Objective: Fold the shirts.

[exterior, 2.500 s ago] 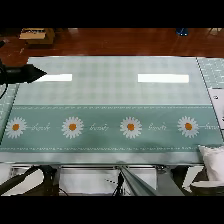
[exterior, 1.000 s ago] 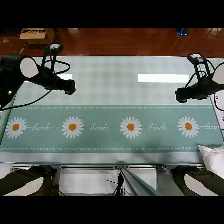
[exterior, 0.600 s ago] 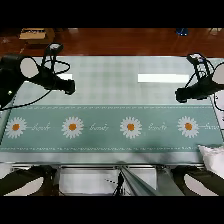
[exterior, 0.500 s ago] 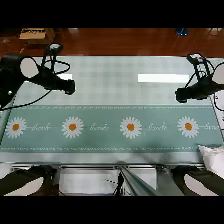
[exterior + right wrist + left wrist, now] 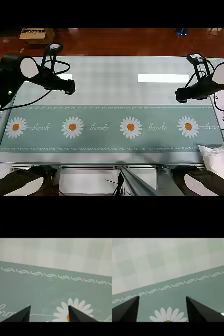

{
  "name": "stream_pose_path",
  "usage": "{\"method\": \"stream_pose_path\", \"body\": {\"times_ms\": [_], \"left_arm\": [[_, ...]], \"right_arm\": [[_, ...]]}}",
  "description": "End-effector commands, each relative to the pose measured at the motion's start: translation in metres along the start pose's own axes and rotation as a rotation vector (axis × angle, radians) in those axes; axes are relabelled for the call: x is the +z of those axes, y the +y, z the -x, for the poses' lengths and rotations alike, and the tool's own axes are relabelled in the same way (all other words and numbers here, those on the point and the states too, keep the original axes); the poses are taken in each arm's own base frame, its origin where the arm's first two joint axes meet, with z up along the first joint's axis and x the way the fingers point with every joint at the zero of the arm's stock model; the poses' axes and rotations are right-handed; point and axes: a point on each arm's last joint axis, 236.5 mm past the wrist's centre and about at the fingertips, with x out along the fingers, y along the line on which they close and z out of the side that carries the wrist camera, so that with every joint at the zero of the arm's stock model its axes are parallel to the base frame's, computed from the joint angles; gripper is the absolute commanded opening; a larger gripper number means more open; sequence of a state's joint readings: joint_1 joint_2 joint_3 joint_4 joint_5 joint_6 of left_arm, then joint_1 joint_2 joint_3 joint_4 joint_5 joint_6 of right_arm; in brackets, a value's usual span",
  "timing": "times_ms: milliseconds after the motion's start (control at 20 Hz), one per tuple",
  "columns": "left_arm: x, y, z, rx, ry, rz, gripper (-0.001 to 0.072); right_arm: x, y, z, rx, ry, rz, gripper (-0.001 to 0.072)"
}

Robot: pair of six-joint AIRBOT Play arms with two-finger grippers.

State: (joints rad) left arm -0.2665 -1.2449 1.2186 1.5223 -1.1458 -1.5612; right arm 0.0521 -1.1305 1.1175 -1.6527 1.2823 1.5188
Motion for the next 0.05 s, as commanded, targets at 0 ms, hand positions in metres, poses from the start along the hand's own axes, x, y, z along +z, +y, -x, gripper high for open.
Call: {"method": "stream_pose_path", "body": {"times_ms": [0], "left_arm": [[0.0001, -0.0002, -0.0002, 0.000, 0.000, -0.001, 0.0717]], "right_arm": [[0.0003, 0.0002, 0.0001, 0.000, 0.000, 0.000, 0.0549]]}}
